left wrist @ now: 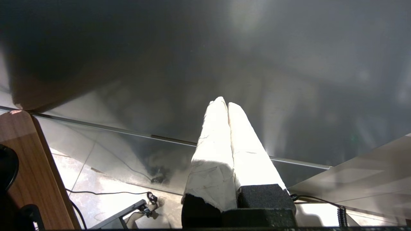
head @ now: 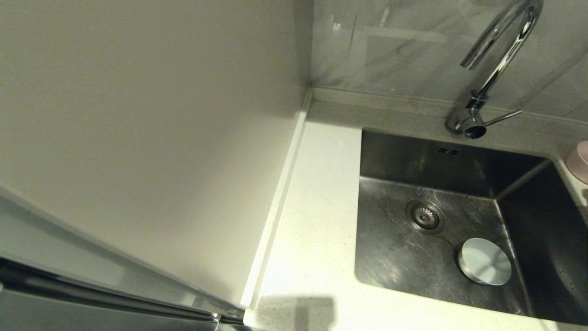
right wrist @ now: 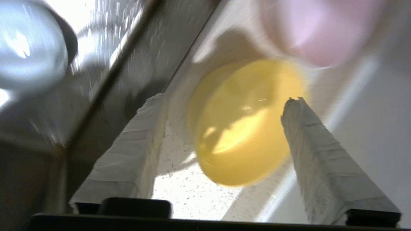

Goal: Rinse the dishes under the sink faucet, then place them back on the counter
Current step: Put a bowl back to the table from the sink

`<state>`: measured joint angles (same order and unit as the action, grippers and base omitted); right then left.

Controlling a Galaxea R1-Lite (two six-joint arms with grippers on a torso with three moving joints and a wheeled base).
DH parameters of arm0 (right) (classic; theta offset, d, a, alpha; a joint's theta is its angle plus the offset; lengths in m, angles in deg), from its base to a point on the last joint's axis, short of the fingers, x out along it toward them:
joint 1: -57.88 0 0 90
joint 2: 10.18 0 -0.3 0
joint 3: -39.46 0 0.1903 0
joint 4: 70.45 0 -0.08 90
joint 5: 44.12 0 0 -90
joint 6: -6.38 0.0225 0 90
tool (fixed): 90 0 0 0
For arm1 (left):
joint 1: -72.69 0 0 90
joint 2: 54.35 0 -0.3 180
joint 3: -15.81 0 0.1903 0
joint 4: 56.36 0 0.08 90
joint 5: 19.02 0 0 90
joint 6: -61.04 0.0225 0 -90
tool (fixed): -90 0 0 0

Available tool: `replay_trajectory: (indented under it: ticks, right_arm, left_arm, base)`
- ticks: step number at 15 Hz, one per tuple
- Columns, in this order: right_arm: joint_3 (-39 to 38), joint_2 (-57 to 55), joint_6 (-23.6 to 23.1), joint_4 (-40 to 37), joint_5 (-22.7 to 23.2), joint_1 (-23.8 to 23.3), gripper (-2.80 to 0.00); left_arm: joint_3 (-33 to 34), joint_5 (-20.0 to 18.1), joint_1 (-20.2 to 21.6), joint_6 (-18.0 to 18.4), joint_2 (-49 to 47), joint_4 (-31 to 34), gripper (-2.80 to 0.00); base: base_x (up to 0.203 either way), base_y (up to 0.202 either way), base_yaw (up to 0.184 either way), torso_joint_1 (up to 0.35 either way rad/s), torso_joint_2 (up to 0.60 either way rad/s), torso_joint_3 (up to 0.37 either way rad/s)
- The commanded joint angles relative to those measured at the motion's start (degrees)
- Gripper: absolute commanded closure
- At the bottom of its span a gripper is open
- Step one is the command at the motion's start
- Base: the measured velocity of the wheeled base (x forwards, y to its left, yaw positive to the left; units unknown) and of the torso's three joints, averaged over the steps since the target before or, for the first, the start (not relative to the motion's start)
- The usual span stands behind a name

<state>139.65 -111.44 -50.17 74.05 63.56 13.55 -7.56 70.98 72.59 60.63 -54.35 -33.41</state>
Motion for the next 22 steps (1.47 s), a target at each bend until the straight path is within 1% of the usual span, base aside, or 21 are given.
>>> replay_trajectory:
  ticks: [1, 2, 3, 4, 5, 7, 8, 9, 11, 12, 14, 16, 17, 18, 19, 21, 22]
  right_arm:
    - [0.36, 7.63, 4.79, -0.05, 3.54, -0.02, -2.80]
    - [-0.09, 10.65, 7.32, -0.20, 8.53, 0.17, -2.80]
    - [-1.96, 12.86, 8.58, -0.30, 13.27, 1.24, -2.80]
    - [-5.76, 14.44, 8.69, -0.20, 15.38, 2.84, -2.80]
    - [-9.87, 15.89, 7.67, -0.08, 16.35, 5.01, -2.80]
    - [-17.32, 17.30, 3.45, 0.83, 16.74, 10.31, -2.80]
    - [-20.30, 17.25, 1.29, 2.03, 14.92, 13.30, -2.80]
    - [-21.68, 16.48, 0.37, 3.78, 11.26, 16.48, -2.80]
    - [-24.85, 12.80, -0.22, 8.89, 1.78, 22.57, -2.80]
    - [-26.89, 10.19, -0.28, 13.30, -2.21, 24.81, -2.80]
    - [-30.85, 4.37, -0.21, 25.46, -8.18, 28.30, -2.80]
    - [-34.58, -1.78, 0.40, 40.54, -13.84, 31.89, -2.80]
    - [-35.86, -4.33, 0.63, 46.41, -16.99, 33.69, -2.80]
    - [-36.46, -6.13, 0.70, 50.40, -20.27, 35.36, -2.80]
    - [-36.70, -7.08, 0.68, 51.56, -22.57, 36.05, -2.80]
    - [-36.74, -7.73, 0.66, 51.23, -26.64, 36.38, -2.80]
    - [-36.79, -7.79, 0.65, 50.77, -29.69, 36.99, -2.80]
  left_arm:
    - [0.18, 0.00, 0.01, -0.02, 0.00, -0.02, 0.00]
    - [0.18, 0.00, 0.01, -0.02, 0.00, -0.02, 0.00]
    - [0.18, 0.00, 0.01, -0.02, 0.00, -0.02, 0.00]
    - [0.18, 0.00, 0.01, -0.02, 0.00, -0.02, 0.00]
    - [0.18, 0.00, 0.01, -0.02, 0.00, -0.02, 0.00]
    - [0.18, 0.00, 0.01, -0.02, 0.00, -0.02, 0.00]
    - [0.18, 0.00, 0.01, -0.02, 0.00, -0.02, 0.00]
    - [0.18, 0.00, 0.01, -0.02, 0.00, -0.02, 0.00]
    - [0.18, 0.00, 0.01, -0.02, 0.00, -0.02, 0.00]
    - [0.18, 0.00, 0.01, -0.02, 0.00, -0.02, 0.00]
    - [0.18, 0.00, 0.01, -0.02, 0.00, -0.02, 0.00]
    - [0.15, 0.00, 0.01, -0.02, 0.00, -0.02, 0.00]
    - [0.18, 0.00, 0.01, -0.02, 0.00, -0.02, 0.00]
    - [0.18, 0.00, 0.01, -0.02, 0.00, -0.02, 0.00]
    - [0.18, 0.00, 0.01, -0.02, 0.00, -0.02, 0.00]
    - [0.18, 0.00, 0.01, -0.02, 0.00, -0.02, 0.00]
    - [0.18, 0.00, 0.01, -0.02, 0.00, -0.02, 0.00]
  base:
    - [0.000, 0.000, 0.000, 0.000, 0.00, 0.000]
    - [0.000, 0.000, 0.000, 0.000, 0.00, 0.000]
    - [0.000, 0.000, 0.000, 0.000, 0.00, 0.000]
    - [0.000, 0.000, 0.000, 0.000, 0.00, 0.000]
    - [0.000, 0.000, 0.000, 0.000, 0.00, 0.000]
    - [0.000, 0.000, 0.000, 0.000, 0.00, 0.000]
    - [0.000, 0.000, 0.000, 0.000, 0.00, 0.000]
    - [0.000, 0.000, 0.000, 0.000, 0.00, 0.000]
    - [0.000, 0.000, 0.000, 0.000, 0.00, 0.000]
    - [0.000, 0.000, 0.000, 0.000, 0.00, 0.000]
    - [0.000, 0.000, 0.000, 0.000, 0.00, 0.000]
    - [0.000, 0.000, 0.000, 0.000, 0.00, 0.000]
    - [0.000, 0.000, 0.000, 0.000, 0.00, 0.000]
    - [0.000, 0.000, 0.000, 0.000, 0.00, 0.000]
    - [0.000, 0.000, 0.000, 0.000, 0.00, 0.000]
    - [0.000, 0.000, 0.000, 0.000, 0.00, 0.000]
    - [0.000, 0.000, 0.000, 0.000, 0.00, 0.000]
